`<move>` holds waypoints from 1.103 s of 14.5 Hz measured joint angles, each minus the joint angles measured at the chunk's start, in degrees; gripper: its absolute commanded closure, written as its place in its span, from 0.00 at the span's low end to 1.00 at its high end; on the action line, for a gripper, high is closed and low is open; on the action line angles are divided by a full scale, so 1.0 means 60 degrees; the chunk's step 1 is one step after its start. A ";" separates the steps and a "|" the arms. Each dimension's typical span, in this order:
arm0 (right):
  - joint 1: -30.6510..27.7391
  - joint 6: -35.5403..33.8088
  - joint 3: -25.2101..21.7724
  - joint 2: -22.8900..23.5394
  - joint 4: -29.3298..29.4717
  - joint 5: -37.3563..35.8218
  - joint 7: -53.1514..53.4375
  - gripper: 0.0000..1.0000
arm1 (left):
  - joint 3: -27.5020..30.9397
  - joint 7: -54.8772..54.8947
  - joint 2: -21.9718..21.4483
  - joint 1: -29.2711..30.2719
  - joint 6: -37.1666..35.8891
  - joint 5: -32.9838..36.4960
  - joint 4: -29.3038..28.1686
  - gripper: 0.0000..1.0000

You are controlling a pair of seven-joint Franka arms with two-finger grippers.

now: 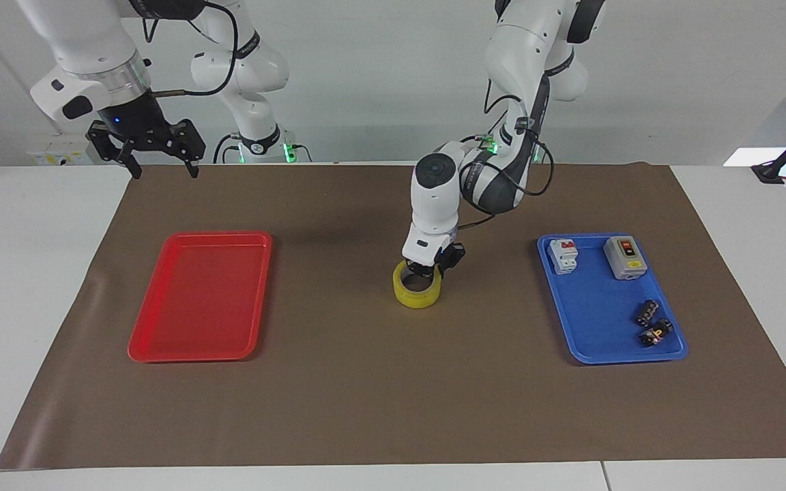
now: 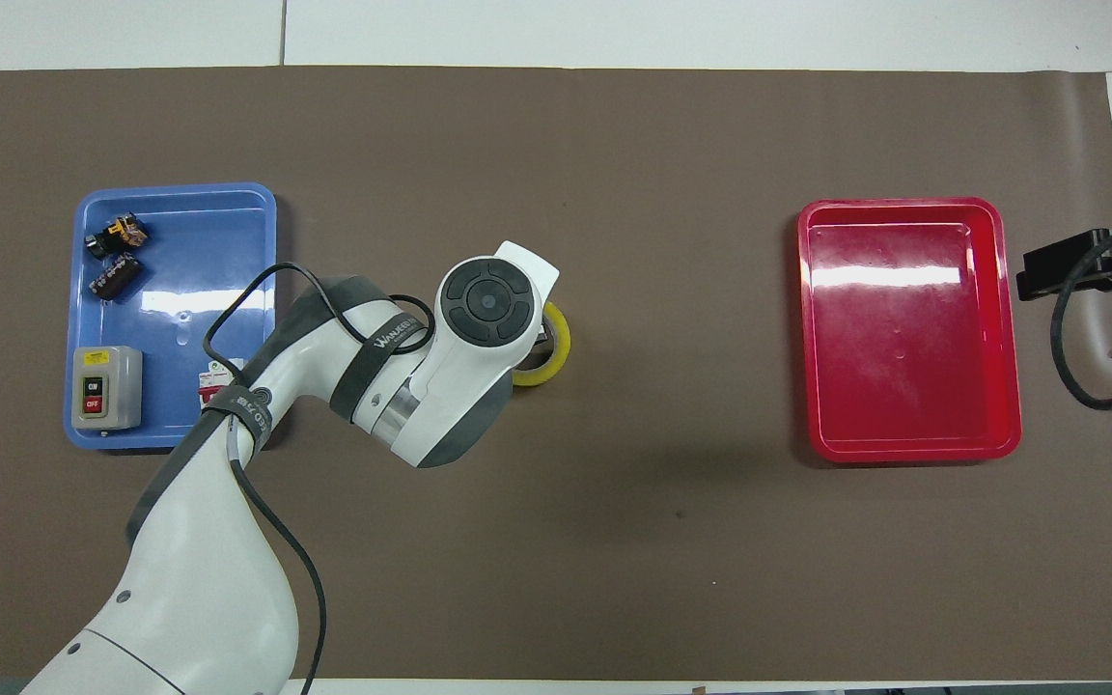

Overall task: Place and move tape with both arms
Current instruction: 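Set the tape down on the table between the trays with the left gripper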

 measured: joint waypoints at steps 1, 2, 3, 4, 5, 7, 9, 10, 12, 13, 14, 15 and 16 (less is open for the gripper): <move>0.0000 0.0000 0.0000 0.0000 0.0000 0.0000 0.0000 0.00 | -0.0003 -0.0001 -0.0014 -0.0041 0.0000 0.0001 -0.0005 1.00; 0.0000 0.0000 0.0000 0.0000 0.0000 0.0000 0.0000 0.00 | -0.0002 -0.0001 -0.0014 -0.0064 0.0000 0.0002 -0.0016 1.00; 0.0000 0.0000 0.0000 0.0000 0.0000 0.0000 0.0000 0.00 | -0.0001 -0.0001 -0.0017 -0.0069 0.0000 0.0003 -0.0018 1.00; 0.0000 0.0000 0.0000 0.0000 0.0000 0.0000 0.0000 0.00 | 0.0000 -0.0001 -0.0017 -0.0071 0.0000 0.0003 -0.0019 1.00; 0.0000 0.0000 0.0000 0.0000 0.0000 0.0000 0.0000 0.00 | 0.0000 -0.0001 -0.0018 -0.0079 0.0000 0.0004 -0.0020 1.00; 0.0000 0.0000 0.0000 0.0000 0.0000 0.0000 0.0000 0.00 | -0.0002 -0.0001 -0.0021 -0.0146 0.0000 0.0006 -0.0023 0.77; 0.0000 0.0000 0.0000 0.0000 0.0000 0.0000 0.0000 0.00 | -0.0003 -0.0001 -0.0029 -0.0233 -0.0003 0.0007 -0.0034 0.29; 0.0000 0.0000 0.0000 0.0000 0.0000 0.0000 0.0000 0.00 | -0.0003 0.0000 -0.0033 -0.0246 -0.0003 0.0008 -0.0040 0.05; 0.0000 0.0000 0.0000 0.0000 0.0000 0.0000 0.0000 0.00 | 0.0017 0.0011 -0.0098 -0.0227 -0.0004 0.0009 -0.0047 0.00; 0.0000 0.0000 0.0000 0.0000 0.0000 0.0000 0.0000 0.00 | 0.0039 0.0053 -0.0179 -0.0164 -0.0005 0.0012 -0.0052 0.00; 0.0000 0.0000 0.0000 0.0000 0.0000 0.0000 0.0000 0.00 | 0.0055 0.0188 -0.0307 -0.0023 -0.0008 0.0012 -0.0067 0.00; 0.0000 0.0000 -0.0001 0.0000 0.0000 0.0000 0.0000 0.00 | 0.0065 0.0372 -0.0479 0.0158 -0.0016 0.0012 -0.0096 0.00; -0.0001 0.0000 -0.0001 0.0000 0.0000 0.0000 0.0000 0.00 | 0.0074 0.0535 -0.0701 0.0387 -0.0047 0.0012 -0.0153 0.00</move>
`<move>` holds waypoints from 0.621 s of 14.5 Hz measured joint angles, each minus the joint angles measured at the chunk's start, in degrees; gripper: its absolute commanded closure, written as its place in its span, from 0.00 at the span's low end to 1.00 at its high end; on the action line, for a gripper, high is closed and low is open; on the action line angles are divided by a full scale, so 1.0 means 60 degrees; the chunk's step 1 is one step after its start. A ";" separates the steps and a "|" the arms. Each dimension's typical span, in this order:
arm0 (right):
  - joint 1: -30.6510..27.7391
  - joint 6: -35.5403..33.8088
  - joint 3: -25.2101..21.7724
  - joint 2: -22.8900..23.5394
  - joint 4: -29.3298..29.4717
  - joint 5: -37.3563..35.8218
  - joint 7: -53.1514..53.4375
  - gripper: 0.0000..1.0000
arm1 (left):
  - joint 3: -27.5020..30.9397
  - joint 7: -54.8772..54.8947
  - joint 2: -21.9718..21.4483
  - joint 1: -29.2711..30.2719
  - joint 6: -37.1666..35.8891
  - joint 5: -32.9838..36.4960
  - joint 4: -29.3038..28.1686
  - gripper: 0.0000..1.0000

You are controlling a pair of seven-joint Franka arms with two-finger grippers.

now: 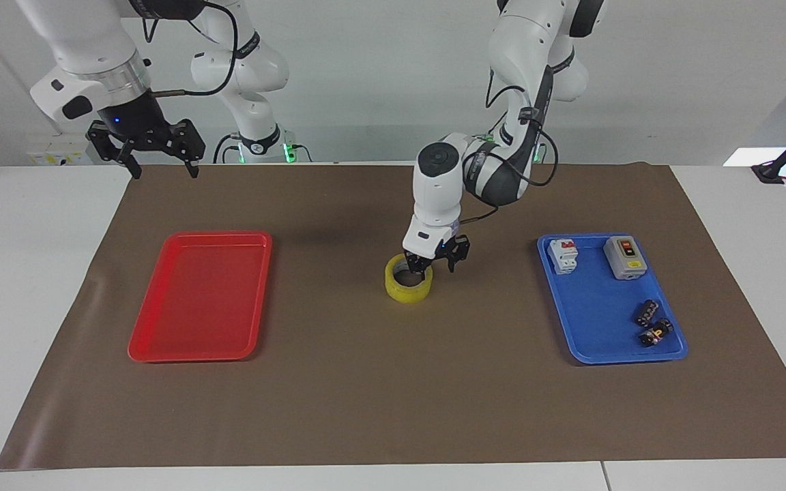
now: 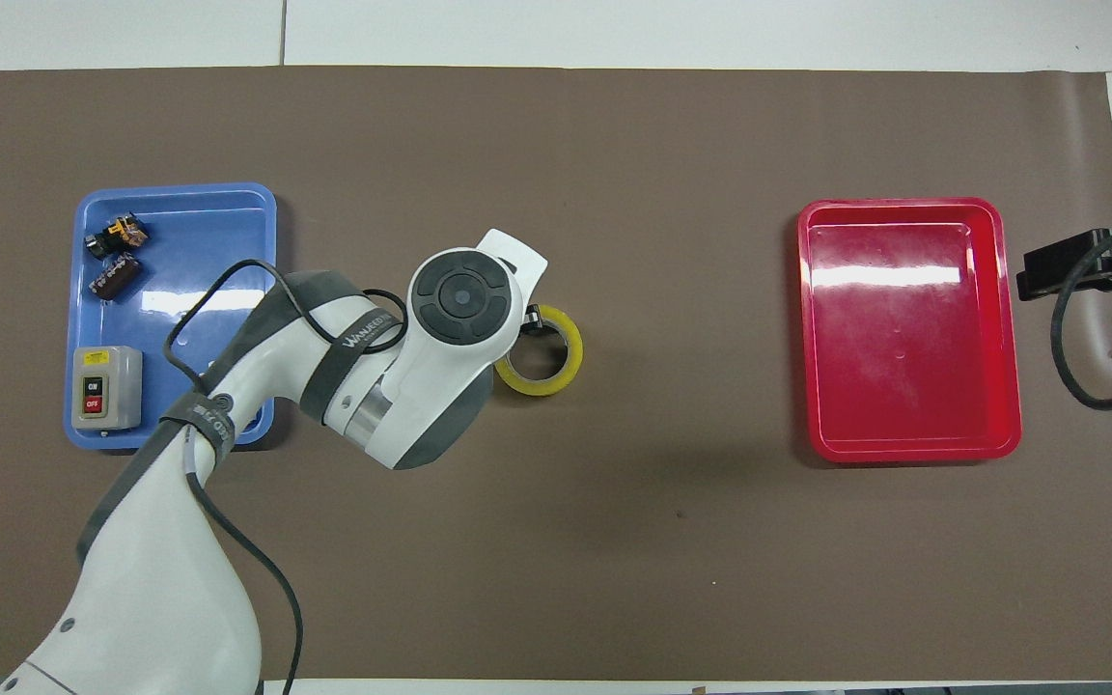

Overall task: Place and move tape with both arms
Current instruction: 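Set the tape down on the table between the trays with the left gripper, then withdraw the left gripper to rest while the right gripper reaches out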

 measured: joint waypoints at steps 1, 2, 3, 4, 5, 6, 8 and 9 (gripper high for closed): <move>-0.0003 0.0000 -0.0003 0.0000 0.0000 0.0000 0.0000 0.00 | 0.0010 0.0175 -0.0240 0.0253 -0.0095 0.0000 -0.0061 0.00; -0.0007 0.0000 -0.0016 0.0000 0.0000 0.0000 0.0000 0.00 | 0.0019 0.0433 -0.0493 0.0521 -0.0208 0.0000 -0.0116 0.00; -0.0008 0.0000 -0.0029 0.0000 0.0000 0.0000 0.0000 0.00 | 0.0026 0.0769 -0.0725 0.0804 -0.0316 -0.0001 -0.0158 0.00; -0.0006 0.0000 -0.0031 -0.0001 -0.0012 0.0000 0.0000 0.00 | 0.0035 0.1177 -0.0942 0.1123 -0.0427 -0.0049 -0.0173 0.00; 0.0001 0.0000 -0.0029 0.0000 -0.0047 0.0000 0.0000 0.00 | 0.0045 0.1697 -0.1142 0.1463 -0.0576 -0.0206 -0.0173 0.00; 0.0006 0.0001 -0.0023 0.0000 -0.0085 0.0000 -0.0001 0.00 | 0.0055 0.2345 -0.1333 0.1838 -0.0792 -0.0422 -0.0168 0.00; 0.0027 0.0107 -0.0003 -0.0001 -0.0106 0.0005 -0.0008 0.00 | 0.0075 0.3648 -0.1702 0.2630 -0.1388 -0.0657 -0.0129 0.00; 0.0069 0.0189 0.0031 0.0000 -0.0107 0.0009 -0.0009 0.00 | 0.0088 0.4248 -0.1900 0.3052 -0.1716 -0.0693 -0.0091 0.00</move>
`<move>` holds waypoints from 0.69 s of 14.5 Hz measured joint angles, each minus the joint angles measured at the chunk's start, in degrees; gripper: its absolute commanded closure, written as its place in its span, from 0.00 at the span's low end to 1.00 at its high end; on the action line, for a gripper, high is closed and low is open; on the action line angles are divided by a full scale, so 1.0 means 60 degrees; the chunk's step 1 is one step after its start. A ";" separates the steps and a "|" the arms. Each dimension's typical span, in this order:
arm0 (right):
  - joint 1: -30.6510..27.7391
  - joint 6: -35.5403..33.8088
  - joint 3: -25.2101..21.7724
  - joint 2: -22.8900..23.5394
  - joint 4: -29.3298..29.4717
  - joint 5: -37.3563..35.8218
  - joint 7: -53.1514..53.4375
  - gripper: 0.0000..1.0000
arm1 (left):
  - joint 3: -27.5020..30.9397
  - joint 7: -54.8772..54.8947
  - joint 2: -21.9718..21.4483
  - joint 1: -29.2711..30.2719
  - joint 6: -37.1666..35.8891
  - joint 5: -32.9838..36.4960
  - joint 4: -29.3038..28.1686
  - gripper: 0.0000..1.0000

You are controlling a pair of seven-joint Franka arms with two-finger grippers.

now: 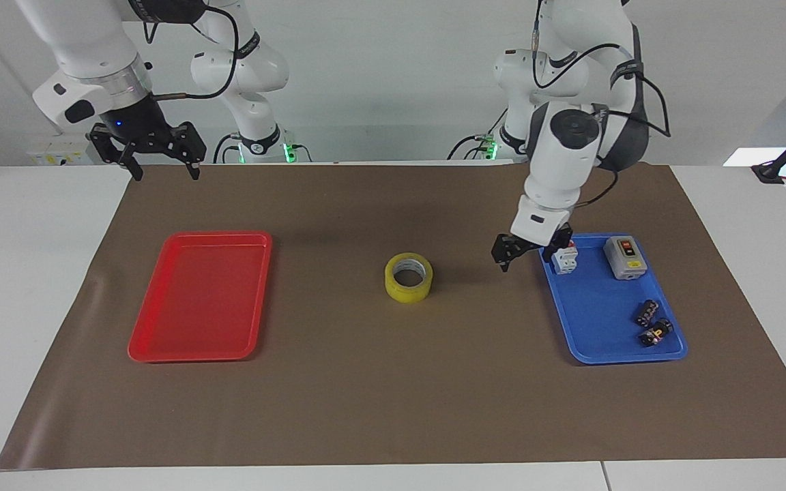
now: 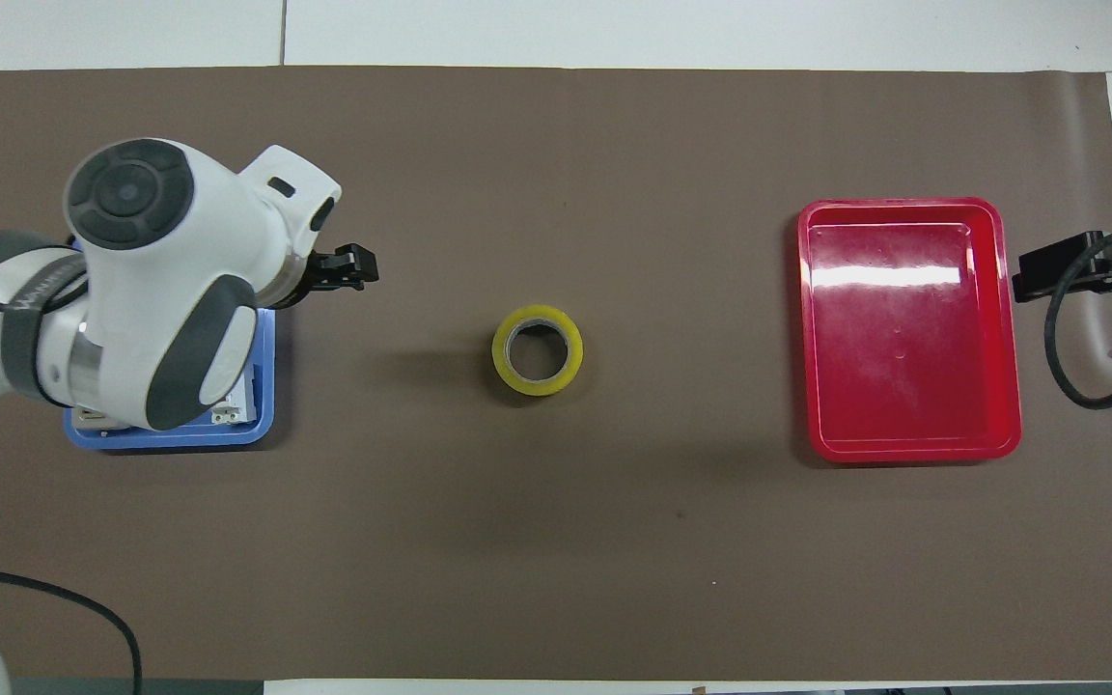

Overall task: Place and move tape with both arms
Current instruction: 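Withdraw the left gripper to rest while the right gripper reaches out, then grasp the yellow tape on the table with the right gripper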

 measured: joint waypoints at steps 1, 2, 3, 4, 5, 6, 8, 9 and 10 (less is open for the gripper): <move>0.0096 0.0071 0.0028 0.0000 -0.0003 0.0004 0.0000 0.00 | 0.0008 0.0546 -0.0175 0.0403 -0.0312 -0.0020 0.0070 0.00; 0.0234 0.0166 0.0053 0.0005 -0.0011 0.0008 0.0000 0.00 | 0.0019 0.1014 -0.0308 0.0765 -0.0607 -0.0029 0.0181 0.00; 0.0444 0.0323 0.0066 0.0020 -0.0027 0.0017 0.0022 0.00 | 0.0028 0.1430 -0.0404 0.1093 -0.0930 -0.0036 0.0349 0.00; 0.0736 0.0537 0.0073 0.0065 -0.0059 0.0028 0.0197 0.00 | 0.0042 0.1856 -0.0467 0.1391 -0.1311 -0.0040 0.0575 0.00; 0.1086 0.0766 0.0081 0.0163 -0.0106 0.0035 0.0525 0.00 | 0.0054 0.2264 -0.0498 0.1648 -0.1672 -0.0042 0.0819 0.00; 0.1499 0.1063 0.0091 0.0351 -0.0160 0.0042 0.0980 0.00 | 0.0065 0.2656 -0.0512 0.1881 -0.2023 -0.0044 0.1074 0.00; 0.2390 0.1900 0.0119 0.0993 -0.0258 0.0042 0.2101 0.00 | 0.0082 0.3240 -0.0519 0.2281 -0.2674 -0.0047 0.1540 0.00; 0.2795 0.2344 0.0131 0.1390 -0.0278 0.0041 0.2625 0.00 | 0.0086 0.3388 -0.0525 0.2437 -0.2902 -0.0070 0.1710 0.00; 0.3133 0.2725 0.0140 0.1756 -0.0294 0.0046 0.3015 0.00 | 0.0092 0.3462 -0.0542 0.2551 -0.3021 -0.0131 0.1821 0.00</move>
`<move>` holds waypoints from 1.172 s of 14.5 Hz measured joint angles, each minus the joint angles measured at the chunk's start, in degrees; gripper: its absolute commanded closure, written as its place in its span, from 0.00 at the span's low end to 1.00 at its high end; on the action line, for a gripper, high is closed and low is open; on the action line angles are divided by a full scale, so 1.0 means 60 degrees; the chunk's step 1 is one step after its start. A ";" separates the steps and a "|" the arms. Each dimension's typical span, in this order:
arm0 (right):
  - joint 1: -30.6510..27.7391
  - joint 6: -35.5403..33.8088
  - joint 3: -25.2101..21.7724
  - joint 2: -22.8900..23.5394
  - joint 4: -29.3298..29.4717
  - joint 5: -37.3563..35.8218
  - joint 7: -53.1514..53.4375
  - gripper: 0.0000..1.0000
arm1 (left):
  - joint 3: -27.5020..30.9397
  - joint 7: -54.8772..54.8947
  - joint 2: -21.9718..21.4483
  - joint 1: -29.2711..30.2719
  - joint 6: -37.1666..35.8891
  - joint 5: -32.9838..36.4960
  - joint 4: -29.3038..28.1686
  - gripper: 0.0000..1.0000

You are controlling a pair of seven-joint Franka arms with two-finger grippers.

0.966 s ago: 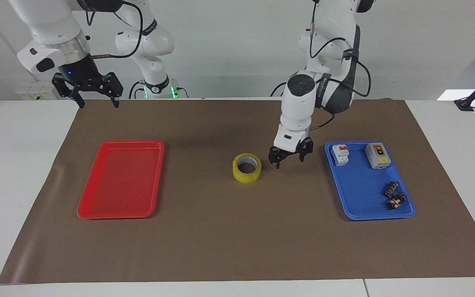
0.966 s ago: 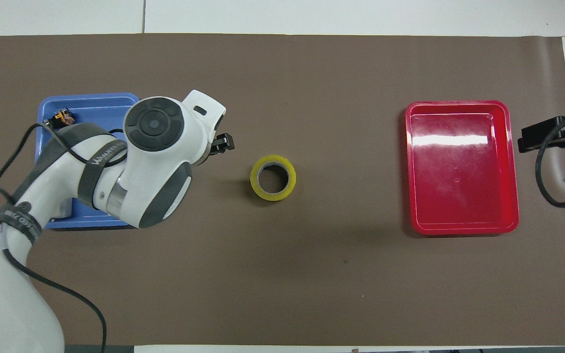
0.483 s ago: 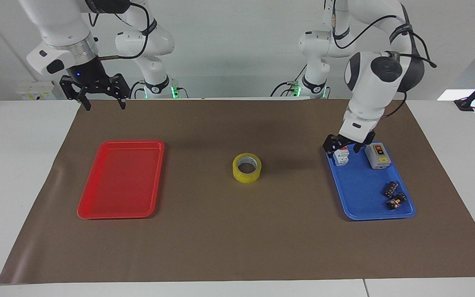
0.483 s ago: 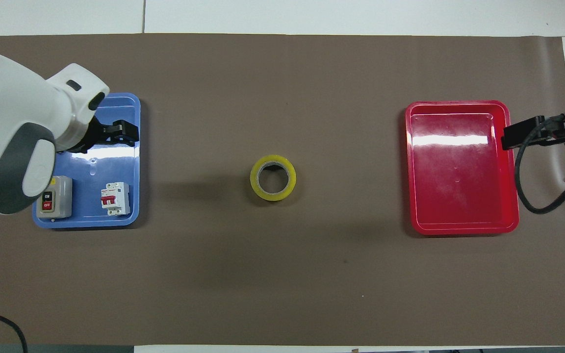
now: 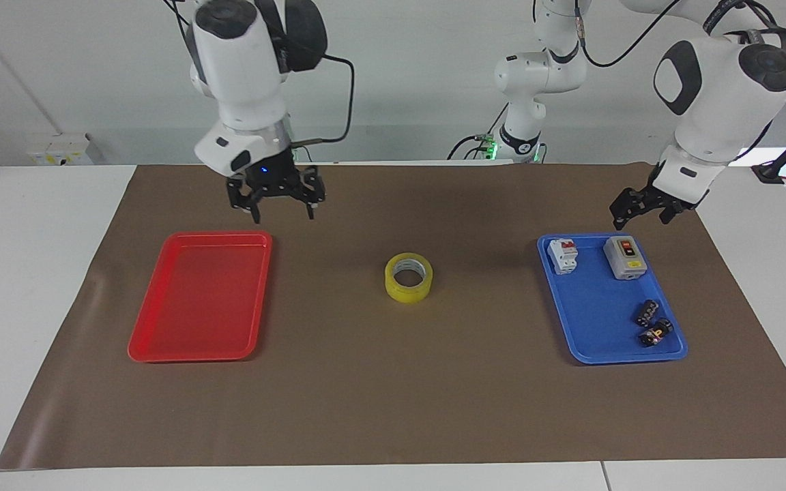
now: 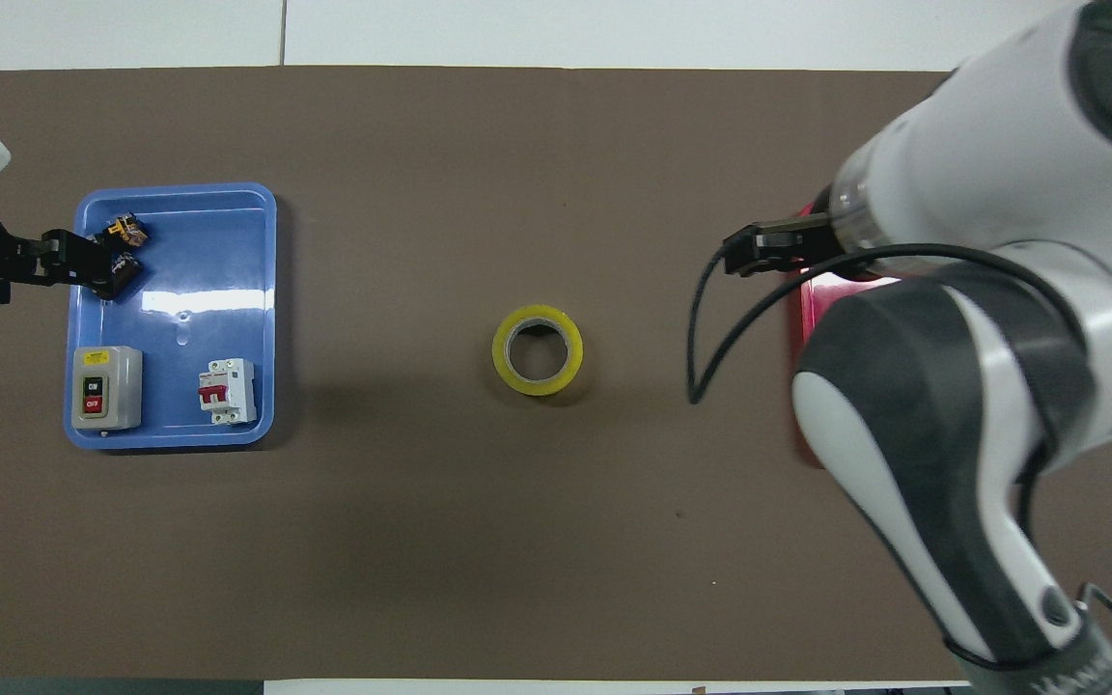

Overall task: Place and move tape with both arms
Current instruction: 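Grasp the yellow tape on the table with the right gripper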

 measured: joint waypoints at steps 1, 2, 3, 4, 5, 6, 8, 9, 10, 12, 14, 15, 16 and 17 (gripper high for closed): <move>0.0266 0.0331 0.0006 0.0288 -0.0049 0.0031 0.0243 0.00 | 0.0005 0.0039 -0.0043 0.0064 -0.0068 -0.0076 0.0056 0.00; 0.0492 0.0750 0.0008 0.0476 -0.0220 0.0089 0.0394 0.00 | 0.0009 0.0046 -0.0116 0.0089 -0.0106 -0.0109 0.0064 0.00; 0.0671 0.1268 0.0008 0.0551 -0.0523 0.0126 0.0504 0.00 | 0.0010 0.0047 -0.0195 0.0097 -0.0147 -0.0125 0.0063 0.00; 0.0868 0.1938 0.0008 0.0563 -0.0981 0.0155 0.0588 0.00 | 0.0011 0.0047 -0.0279 0.0117 -0.0204 -0.0128 0.0058 0.00; 0.1075 0.2625 0.0009 0.0563 -0.1485 0.0161 0.0658 0.00 | 0.0014 0.0047 -0.0366 0.0156 -0.0241 -0.0129 0.0039 0.00; 0.1284 0.3276 0.0010 0.0567 -0.1980 0.0162 0.0694 0.00 | 0.0026 0.0047 -0.0443 0.0187 -0.0251 -0.0130 0.0009 0.00; 0.1617 0.4006 0.0008 0.0603 -0.2666 0.0162 0.0726 0.00 | 0.0036 0.0047 -0.0522 0.0228 -0.0254 -0.0134 -0.0034 0.00; 0.1757 0.4165 0.0009 0.0668 -0.2849 0.0162 0.0727 0.00 | 0.0036 0.0048 -0.0534 0.0240 -0.0254 -0.0136 -0.0056 0.00; 0.1904 0.4363 0.0007 0.0798 -0.2958 0.0161 0.0727 0.00 | 0.0036 0.0050 -0.0547 0.0248 -0.0254 -0.0138 -0.0087 0.00; 0.2150 0.4900 0.0005 0.1249 -0.3056 0.0114 0.0727 0.00 | 0.0036 0.0053 -0.0603 0.0252 -0.0254 -0.0142 -0.0182 0.00; 0.2173 0.5478 -0.0014 0.1734 -0.3067 -0.0033 0.0721 0.00 | 0.0035 0.0062 -0.0670 0.0252 -0.0251 -0.0145 -0.0250 0.00; 0.2169 0.5729 -0.0048 0.1923 -0.3067 -0.0058 0.0707 0.00 | 0.0035 0.0067 -0.0687 0.0252 -0.0250 -0.0147 -0.0261 0.00; 0.2168 0.5909 -0.0073 0.2077 -0.3068 -0.0065 0.0698 0.00 | 0.0035 0.0075 -0.0697 0.0253 -0.0250 -0.0148 -0.0265 0.00; 0.2170 0.6018 -0.0075 0.2192 -0.3070 -0.0069 0.0697 0.00 | 0.0034 0.0084 -0.0701 0.0252 -0.0250 -0.0150 -0.0266 0.00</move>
